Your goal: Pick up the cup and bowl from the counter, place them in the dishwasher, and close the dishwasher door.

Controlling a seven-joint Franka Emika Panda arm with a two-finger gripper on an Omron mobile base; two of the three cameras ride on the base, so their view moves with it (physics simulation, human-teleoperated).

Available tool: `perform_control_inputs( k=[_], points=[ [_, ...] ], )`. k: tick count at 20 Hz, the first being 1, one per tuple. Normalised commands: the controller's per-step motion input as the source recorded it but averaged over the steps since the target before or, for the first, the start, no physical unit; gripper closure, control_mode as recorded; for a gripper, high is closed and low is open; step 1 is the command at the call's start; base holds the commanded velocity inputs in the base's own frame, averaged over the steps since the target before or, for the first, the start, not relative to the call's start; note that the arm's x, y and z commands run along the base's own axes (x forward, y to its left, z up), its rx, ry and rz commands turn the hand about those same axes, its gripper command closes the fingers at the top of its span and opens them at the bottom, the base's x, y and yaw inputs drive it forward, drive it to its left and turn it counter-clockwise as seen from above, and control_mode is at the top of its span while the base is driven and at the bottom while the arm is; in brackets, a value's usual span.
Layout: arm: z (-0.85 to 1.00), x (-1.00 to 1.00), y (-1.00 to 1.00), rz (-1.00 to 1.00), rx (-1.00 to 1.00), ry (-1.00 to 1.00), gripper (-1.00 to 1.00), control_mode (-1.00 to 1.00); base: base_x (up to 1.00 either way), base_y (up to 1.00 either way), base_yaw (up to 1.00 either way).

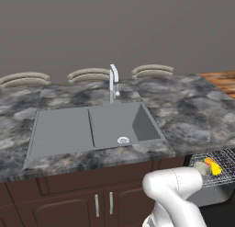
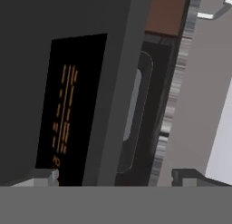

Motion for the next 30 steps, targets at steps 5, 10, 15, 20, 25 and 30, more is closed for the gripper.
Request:
perform_control_inputs(
  k=[5, 10, 15, 20, 25, 30],
  points=[
    [-0.73, -0.33, -0.17, 0.1, -0.16, -0.13, -1.0, -1.0, 0.0, 0.0, 0.0],
    [-0.8, -0.18, -0.06, 0.1, -0.19, -0.11, -1.0, -1.0, 0.0, 0.0, 0.0],
    [-0.95, -0.1, -0.08, 0.12, -0.21, -0.1, -1.0, -1.0, 0.0, 0.0, 0.0],
    [-1.0, -0.2, -0.14, 0.13, -0.21, -0.11, -1.0, -1.0, 0.0, 0.0, 0.0],
    [-1.0, -0.11, -0.13, 0.13, -0.21, -0.09, -1.0, -1.0, 0.0, 0.0, 0.0],
    [-1.0, 0.0, -0.08, 0.07, -0.14, -0.12, -1.0, -1.0, 0.0, 0.0, 0.0]
  ],
)
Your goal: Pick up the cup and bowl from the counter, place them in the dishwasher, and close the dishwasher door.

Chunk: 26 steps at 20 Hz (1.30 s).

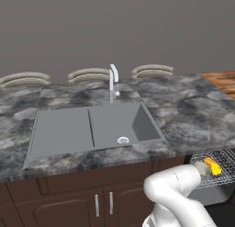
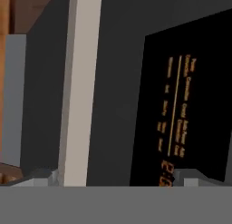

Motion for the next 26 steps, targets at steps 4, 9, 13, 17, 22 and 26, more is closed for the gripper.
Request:
perform_control_inputs(
  k=[4, 9, 13, 17, 22, 26],
  points=[
    [-0.97, 0.0, -0.09, 0.04, -0.14, -0.15, -1.0, -1.0, 0.0, 0.0, 0.0],
    [-0.81, 0.18, -0.06, 0.0, -0.2, -0.19, -1.0, -1.0, 0.0, 0.0, 0.0],
    [-0.66, 0.29, -0.04, 0.0, -0.19, -0.21, -1.0, -1.0, 0.0, 0.0, 0.0],
    [-0.26, 0.69, -0.01, 0.0, -0.11, -0.21, -1.0, -1.0, 0.0, 0.0, 0.0],
    [-0.11, 0.99, 0.0, 0.0, -0.12, -0.16, -1.0, -1.0, 0.0, 0.0, 0.0],
    [-0.24, 0.95, 0.0, 0.0, -0.11, -0.15, -1.0, -1.0, 0.0, 0.0, 0.0]
  ],
)
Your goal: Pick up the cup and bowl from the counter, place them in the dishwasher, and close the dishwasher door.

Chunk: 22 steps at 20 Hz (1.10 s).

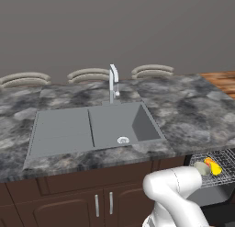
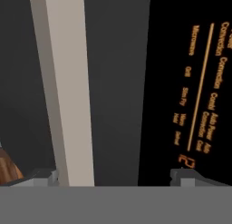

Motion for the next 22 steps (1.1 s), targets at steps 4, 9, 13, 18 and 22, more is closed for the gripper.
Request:
perform_control_inputs(
  k=[4, 9, 13, 18, 22],
  points=[
    [-0.35, 0.96, 0.0, 0.0, -0.13, -0.13, -1.0, -1.0, 0.0, 0.0, 0.0],
    [-0.45, 0.98, 0.0, 0.0, -0.14, -0.13, -1.0, -1.0, 0.0, 0.0, 0.0],
    [-0.5, 1.0, 0.0, 0.0, -0.14, -0.12, -1.0, -1.0, 0.0, 0.0, 0.0],
    [-0.53, 1.0, 0.0, 0.0, -0.12, -0.11, -1.0, -1.0, 0.0, 0.0, 0.0],
    [-0.59, 1.0, 0.0, 0.0, -0.1, -0.09, -1.0, -1.0, 0.0, 0.0, 0.0]
  ],
)
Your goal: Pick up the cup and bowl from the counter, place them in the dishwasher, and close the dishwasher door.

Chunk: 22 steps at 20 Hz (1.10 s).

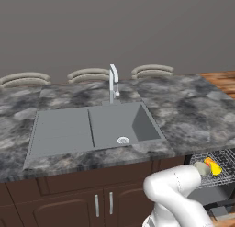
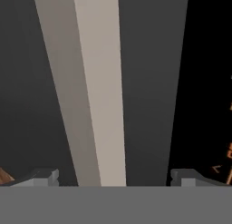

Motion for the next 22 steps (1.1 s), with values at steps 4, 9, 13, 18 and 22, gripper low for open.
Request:
perform_control_inputs(
  k=[4, 9, 13, 18, 22],
  points=[
    [-0.63, 1.0, 0.0, 0.0, -0.12, -0.08, -1.0, -1.0, 0.0, 0.0, 0.0],
    [-0.64, 1.0, 0.0, 0.0, -0.11, -0.09, -1.0, -1.0, 0.0, 0.0, 0.0],
    [-0.68, 1.0, 0.0, 0.0, -0.09, -0.08, -1.0, -1.0, 0.0, 0.0, 0.0],
    [-0.75, 1.0, 0.0, 0.0, -0.07, -0.08, -1.0, -1.0, 0.0, 0.0, 0.0],
    [-0.76, 1.0, 0.0, 0.0, -0.07, -0.08, -1.0, -1.0, 0.0, 0.0, 0.0]
  ],
)
